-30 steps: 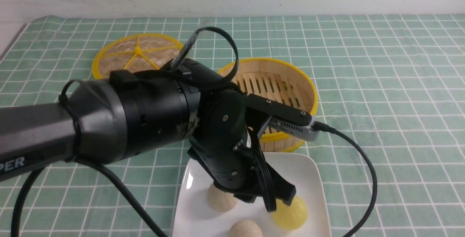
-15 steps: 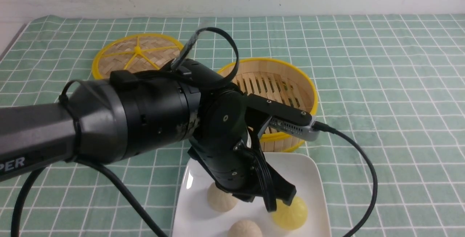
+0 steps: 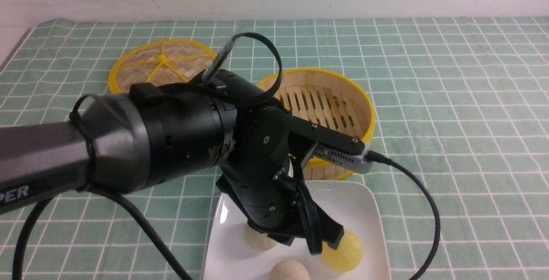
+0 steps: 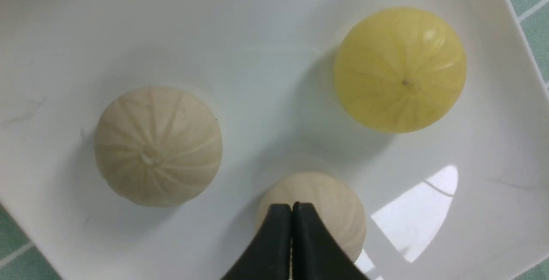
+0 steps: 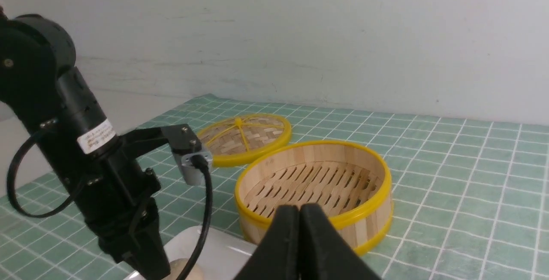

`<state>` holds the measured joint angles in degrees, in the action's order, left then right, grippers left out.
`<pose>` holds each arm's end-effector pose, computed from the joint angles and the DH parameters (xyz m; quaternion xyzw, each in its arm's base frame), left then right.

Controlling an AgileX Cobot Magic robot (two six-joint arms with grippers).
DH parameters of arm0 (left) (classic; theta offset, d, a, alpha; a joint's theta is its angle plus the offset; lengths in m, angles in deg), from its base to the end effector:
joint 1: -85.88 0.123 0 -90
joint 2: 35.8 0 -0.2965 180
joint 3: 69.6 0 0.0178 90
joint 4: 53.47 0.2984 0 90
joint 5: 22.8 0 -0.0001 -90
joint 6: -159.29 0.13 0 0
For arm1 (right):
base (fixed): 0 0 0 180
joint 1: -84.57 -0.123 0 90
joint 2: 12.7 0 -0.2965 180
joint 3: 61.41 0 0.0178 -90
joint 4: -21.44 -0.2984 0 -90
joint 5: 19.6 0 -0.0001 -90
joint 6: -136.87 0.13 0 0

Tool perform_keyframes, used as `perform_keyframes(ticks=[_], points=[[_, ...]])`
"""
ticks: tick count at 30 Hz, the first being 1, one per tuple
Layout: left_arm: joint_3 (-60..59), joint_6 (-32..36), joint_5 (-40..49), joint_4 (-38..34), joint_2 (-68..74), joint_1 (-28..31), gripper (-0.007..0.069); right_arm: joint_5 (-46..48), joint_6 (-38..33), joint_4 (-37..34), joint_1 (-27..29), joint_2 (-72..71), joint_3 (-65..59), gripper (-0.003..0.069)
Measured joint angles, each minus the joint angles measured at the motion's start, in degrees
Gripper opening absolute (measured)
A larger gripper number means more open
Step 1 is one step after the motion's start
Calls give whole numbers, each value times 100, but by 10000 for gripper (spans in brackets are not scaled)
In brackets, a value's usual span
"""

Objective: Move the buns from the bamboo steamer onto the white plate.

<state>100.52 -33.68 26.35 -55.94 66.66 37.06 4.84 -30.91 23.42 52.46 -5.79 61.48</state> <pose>0.2522 -0.2948 0.1923 0.2930 0.9423 -0.0983 0.1286 0.0823 0.0495 0.3088 -0.1262 0.6859 0.2552 0.6696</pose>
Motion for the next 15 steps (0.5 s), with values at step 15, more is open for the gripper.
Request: perform_keyframes(ticks=[15], points=[[0, 0, 211, 914, -755, 0, 28, 64, 0, 228, 2588, -20, -1751, 30]])
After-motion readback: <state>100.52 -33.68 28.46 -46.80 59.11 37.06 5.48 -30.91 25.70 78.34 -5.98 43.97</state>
